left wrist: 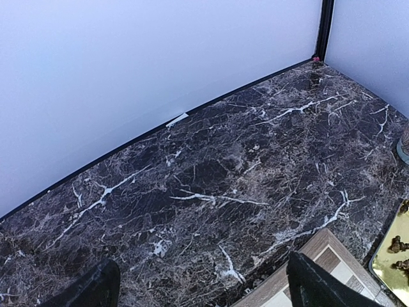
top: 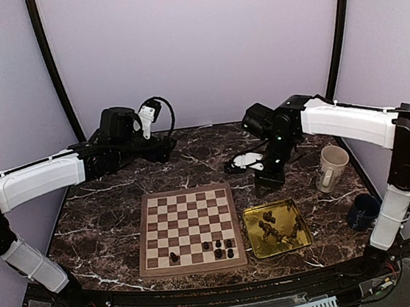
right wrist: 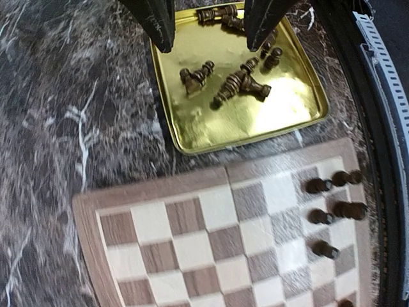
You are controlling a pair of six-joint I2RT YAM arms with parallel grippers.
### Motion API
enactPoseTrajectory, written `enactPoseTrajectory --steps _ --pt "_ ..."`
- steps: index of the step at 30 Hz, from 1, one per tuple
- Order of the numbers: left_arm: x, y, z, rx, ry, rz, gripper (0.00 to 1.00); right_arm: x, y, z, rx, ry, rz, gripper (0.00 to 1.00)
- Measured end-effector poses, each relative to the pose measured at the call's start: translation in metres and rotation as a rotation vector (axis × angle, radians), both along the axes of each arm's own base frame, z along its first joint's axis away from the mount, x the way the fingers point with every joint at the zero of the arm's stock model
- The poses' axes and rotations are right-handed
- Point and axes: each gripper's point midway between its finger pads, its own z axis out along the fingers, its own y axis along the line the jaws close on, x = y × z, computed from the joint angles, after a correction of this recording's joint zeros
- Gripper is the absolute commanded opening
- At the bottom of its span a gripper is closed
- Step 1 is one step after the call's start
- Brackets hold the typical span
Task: Set up the chess pieces on the board
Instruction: Pick up the pawn from the storage box.
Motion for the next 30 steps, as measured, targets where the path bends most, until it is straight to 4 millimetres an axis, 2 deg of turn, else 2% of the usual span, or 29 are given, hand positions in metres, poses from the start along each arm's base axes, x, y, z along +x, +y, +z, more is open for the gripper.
enactPoseTrajectory --steps 5,14,25,30 --pt "0.0 -0.002 -0.004 0.002 0.009 -0.008 0.93 0.016 -0.055 -0.042 -0.104 0.066 -0.17 0.35" --pt "-0.001 -0.005 -0.009 0.003 0.024 -0.025 0.92 0.044 -0.111 -0.07 -0.176 0.094 -0.403 0.34" --pt "-0.003 -0.007 -0.011 0.001 0.033 -0.038 0.91 0.045 -0.122 -0.103 -0.234 0.129 -0.43 0.32" --pt "-0.003 -0.008 -0.012 0.004 0.039 -0.042 0.91 0.045 -0.125 -0.111 -0.256 0.136 -0.431 0.29"
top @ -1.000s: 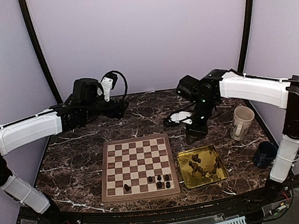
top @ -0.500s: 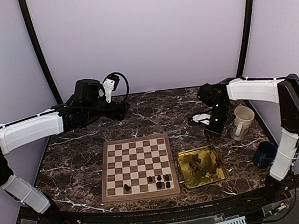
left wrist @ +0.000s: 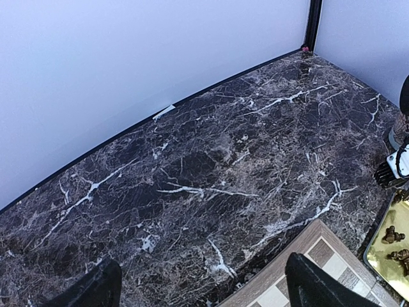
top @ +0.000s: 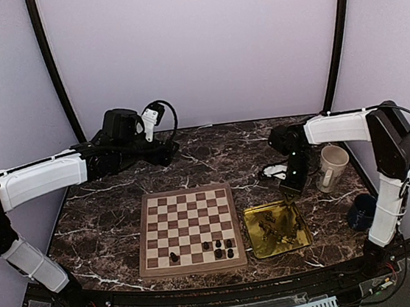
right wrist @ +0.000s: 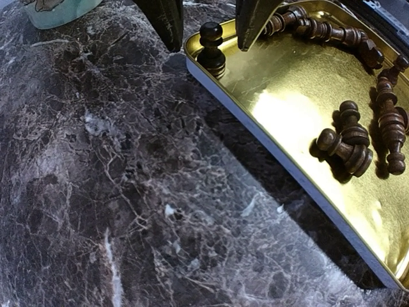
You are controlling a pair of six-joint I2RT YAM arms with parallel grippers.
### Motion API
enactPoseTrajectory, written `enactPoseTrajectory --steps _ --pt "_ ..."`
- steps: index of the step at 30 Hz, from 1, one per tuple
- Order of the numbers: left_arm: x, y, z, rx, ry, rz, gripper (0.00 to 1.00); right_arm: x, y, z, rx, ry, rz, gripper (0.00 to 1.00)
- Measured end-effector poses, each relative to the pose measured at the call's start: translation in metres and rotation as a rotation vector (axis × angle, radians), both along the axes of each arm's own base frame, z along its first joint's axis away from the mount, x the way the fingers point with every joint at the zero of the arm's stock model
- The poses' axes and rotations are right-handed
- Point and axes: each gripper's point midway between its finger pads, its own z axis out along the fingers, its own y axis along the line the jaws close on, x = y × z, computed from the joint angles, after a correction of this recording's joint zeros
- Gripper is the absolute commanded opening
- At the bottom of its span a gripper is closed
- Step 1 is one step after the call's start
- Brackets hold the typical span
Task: Set up the chess pieces on the board
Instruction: Pick up the pawn from the storage box.
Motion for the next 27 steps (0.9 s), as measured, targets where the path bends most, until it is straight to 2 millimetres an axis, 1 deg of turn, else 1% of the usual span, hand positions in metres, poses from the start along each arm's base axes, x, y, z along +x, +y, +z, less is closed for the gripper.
enactPoseTrajectory --steps 3,11,23,27 --pt "0.0 0.0 0.0 0.0 0.002 -0.002 0.91 0.0 -0.001 0.0 -0.002 -0.001 -0.001 0.26" --pt "-0.001 -0.002 -0.001 -0.002 0.005 -0.009 0.91 -0.001 0.0 -0.001 0.001 0.004 -0.002 0.23" --pt "-0.001 -0.004 -0.008 0.002 0.02 -0.02 0.91 -0.011 -0.002 -0.006 0.005 0.043 -0.002 0.19" --pt "0.0 -0.005 -0.01 0.003 0.025 -0.022 0.91 -0.015 -0.001 -0.007 0.014 0.057 -0.002 0.14"
